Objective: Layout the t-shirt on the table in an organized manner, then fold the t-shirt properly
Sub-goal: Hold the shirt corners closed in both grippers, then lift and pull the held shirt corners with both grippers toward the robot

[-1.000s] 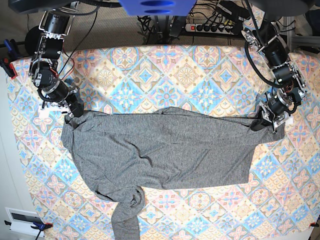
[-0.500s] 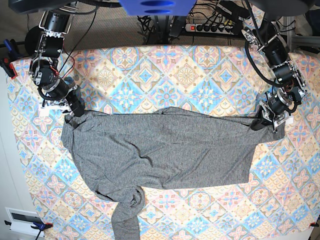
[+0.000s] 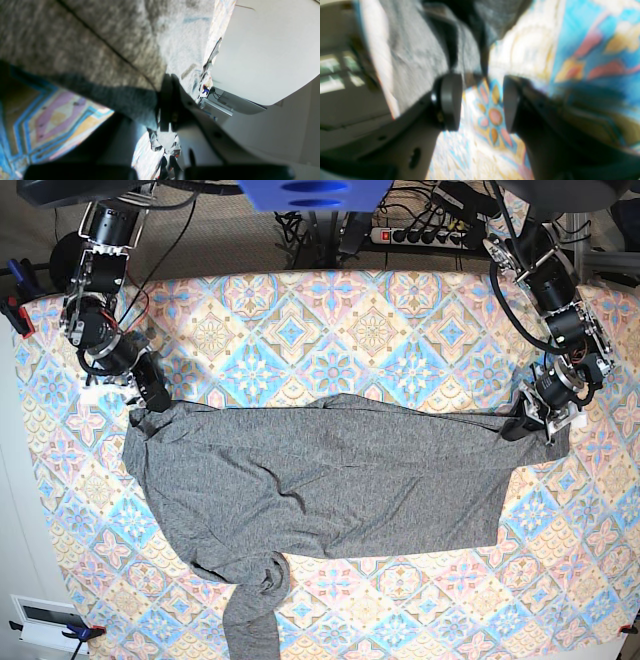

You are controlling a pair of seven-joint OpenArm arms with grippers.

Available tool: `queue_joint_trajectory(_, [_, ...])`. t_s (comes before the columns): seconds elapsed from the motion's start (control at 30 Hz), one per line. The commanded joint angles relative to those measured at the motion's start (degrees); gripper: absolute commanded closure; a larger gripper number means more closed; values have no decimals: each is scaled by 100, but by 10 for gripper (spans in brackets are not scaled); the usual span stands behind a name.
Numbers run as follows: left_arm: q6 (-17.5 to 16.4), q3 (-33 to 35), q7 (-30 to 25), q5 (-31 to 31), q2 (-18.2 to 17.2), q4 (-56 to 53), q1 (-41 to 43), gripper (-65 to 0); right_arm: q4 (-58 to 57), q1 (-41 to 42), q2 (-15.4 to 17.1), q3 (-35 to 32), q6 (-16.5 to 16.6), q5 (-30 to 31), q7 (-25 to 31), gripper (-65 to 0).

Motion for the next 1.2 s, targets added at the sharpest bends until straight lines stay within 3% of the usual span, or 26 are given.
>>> queue_joint_trajectory(0.0, [160,-5,1,366,-77,-26,122,0,-47,33,73,7,-71,-139,24,-264])
queue_joint_trajectory(0.17, [160,-5,1,357,-77,-26,122,0,-266,60,73,16,-71,-139,33,-265])
queue_joint_trajectory(0.37, [160,-5,1,357,-77,-26,104,0,-293,728,73,-2,-71,-148,33,-265])
queue_joint_trajectory(0.5, [160,-5,1,357,-77,-26,104,0,-301,807,73,-2,-80,-403,24,-263])
queue_joint_trajectory(0.57, [160,-5,-8,357,-77,-26,104,0,-293,807,73,-2,-80,-614,7,-229])
queue_joint_trajectory(0.7, [160,-5,-8,357,-77,-26,104,0,-284,807,64,-2,-71,-1036,24,-19])
queue_joint_trajectory(0.73, [160,-5,-8,357,-77,-26,104,0,-293,807,29,-2,-71,-1062,24,0])
queue_joint_trajectory(1.17, [160,-5,1,357,-77,-26,122,0,-222,772,-6,-2,-63,-1062,-2,0])
